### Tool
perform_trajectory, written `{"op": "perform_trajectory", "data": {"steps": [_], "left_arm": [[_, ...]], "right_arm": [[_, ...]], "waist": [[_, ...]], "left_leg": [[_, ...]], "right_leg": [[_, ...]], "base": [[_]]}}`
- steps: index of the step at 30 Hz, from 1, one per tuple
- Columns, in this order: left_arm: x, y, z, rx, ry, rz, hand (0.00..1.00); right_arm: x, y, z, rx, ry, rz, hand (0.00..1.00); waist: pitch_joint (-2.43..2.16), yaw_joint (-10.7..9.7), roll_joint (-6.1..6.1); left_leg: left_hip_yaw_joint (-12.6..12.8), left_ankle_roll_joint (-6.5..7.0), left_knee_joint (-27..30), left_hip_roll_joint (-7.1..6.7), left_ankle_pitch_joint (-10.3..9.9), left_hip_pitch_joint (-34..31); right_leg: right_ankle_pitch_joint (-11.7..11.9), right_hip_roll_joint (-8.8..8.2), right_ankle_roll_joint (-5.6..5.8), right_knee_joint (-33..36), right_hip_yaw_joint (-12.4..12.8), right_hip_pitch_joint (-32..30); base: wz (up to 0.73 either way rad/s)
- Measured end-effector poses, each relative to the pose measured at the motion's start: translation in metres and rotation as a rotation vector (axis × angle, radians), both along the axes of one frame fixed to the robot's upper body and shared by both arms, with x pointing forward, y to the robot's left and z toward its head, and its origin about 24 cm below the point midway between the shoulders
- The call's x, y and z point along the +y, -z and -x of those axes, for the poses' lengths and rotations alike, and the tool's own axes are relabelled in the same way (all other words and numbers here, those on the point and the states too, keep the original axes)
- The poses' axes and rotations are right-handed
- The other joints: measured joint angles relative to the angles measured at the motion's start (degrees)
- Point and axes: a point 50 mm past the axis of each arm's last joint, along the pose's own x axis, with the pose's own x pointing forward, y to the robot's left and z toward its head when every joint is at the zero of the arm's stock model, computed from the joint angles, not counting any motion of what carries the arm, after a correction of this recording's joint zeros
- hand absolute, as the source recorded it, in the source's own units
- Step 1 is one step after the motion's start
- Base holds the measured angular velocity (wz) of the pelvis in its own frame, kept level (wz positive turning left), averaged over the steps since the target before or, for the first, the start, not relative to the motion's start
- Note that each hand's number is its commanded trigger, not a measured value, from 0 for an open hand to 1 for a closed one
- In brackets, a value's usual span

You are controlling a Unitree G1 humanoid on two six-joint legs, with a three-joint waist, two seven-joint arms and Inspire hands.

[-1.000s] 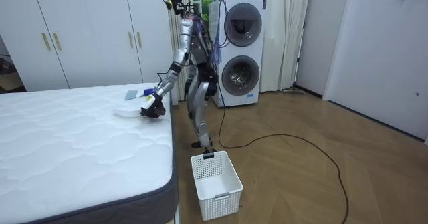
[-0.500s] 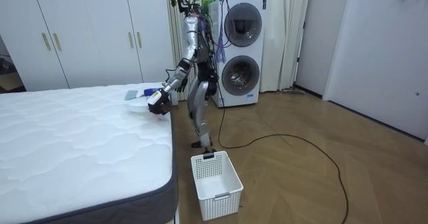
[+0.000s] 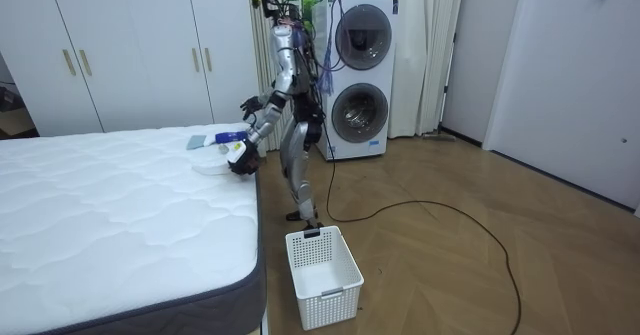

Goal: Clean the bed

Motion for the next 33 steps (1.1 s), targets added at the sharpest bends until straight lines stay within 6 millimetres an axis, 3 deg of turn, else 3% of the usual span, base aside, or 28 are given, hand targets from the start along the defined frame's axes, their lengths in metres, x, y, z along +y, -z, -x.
{"op": "perform_trajectory", "data": {"steps": [6,9,13,22,29,33], "left_arm": [[-0.005,0.002,0.001,0.035,0.011,0.023,1.00],[-0.007,0.003,0.001,0.057,0.019,0.038,1.00],[-0.008,0.001,-0.003,0.076,0.028,0.050,1.00],[-0.010,-0.008,-0.016,0.101,0.066,0.069,1.00],[-0.017,-0.021,-0.034,0.065,0.123,0.072,1.00],[-0.018,-0.020,-0.034,0.080,0.132,0.078,1.00]], "right_arm": [[0.012,-0.035,-0.020,-0.153,-0.022,0.197,0.00],[0.019,-0.041,-0.023,-0.198,-0.040,0.222,0.00],[0.026,-0.041,-0.029,-0.203,-0.065,0.224,0.00],[0.030,-0.026,-0.031,-0.107,-0.161,0.179,0.00],[0.052,-0.027,-0.050,-0.077,-0.328,0.173,0.00],[0.054,-0.026,-0.053,-0.060,-0.365,0.167,0.00]], "waist": [[0.22,1.46,0.30],[0.27,2.23,0.29],[1.17,2.59,0.53],[1.25,4.15,0.55],[2.02,4.66,1.81],[2.08,5.66,2.05]], "left_leg": [[0.31,-0.05,-0.07,0.08,0.01,-1.34],[0.30,-0.07,-0.04,0.18,0.01,-1.29],[0.17,0.00,-0.27,0.39,-0.08,-1.30],[-0.68,-0.09,1.01,0.91,-0.36,-3.29],[-2.13,-0.06,2.34,1.04,-0.38,-4.95],[-2.31,-0.07,2.26,1.05,-0.37,-4.97]], "right_leg": [[0.00,-0.01,-0.07,0.96,0.05,-2.00],[0.03,0.14,-0.13,0.67,0.09,-1.76],[0.32,0.40,-0.26,-0.11,-0.06,-1.28],[0.70,0.77,-0.46,-1.12,-1.10,-2.04],[0.70,0.64,-0.48,-1.02,-2.61,-2.22],[0.70,0.69,-0.49,-0.99,-2.73,-2.21]], "base": [[-0.03],[0.00],[0.00],[0.03],[0.11],[0.01]]}}
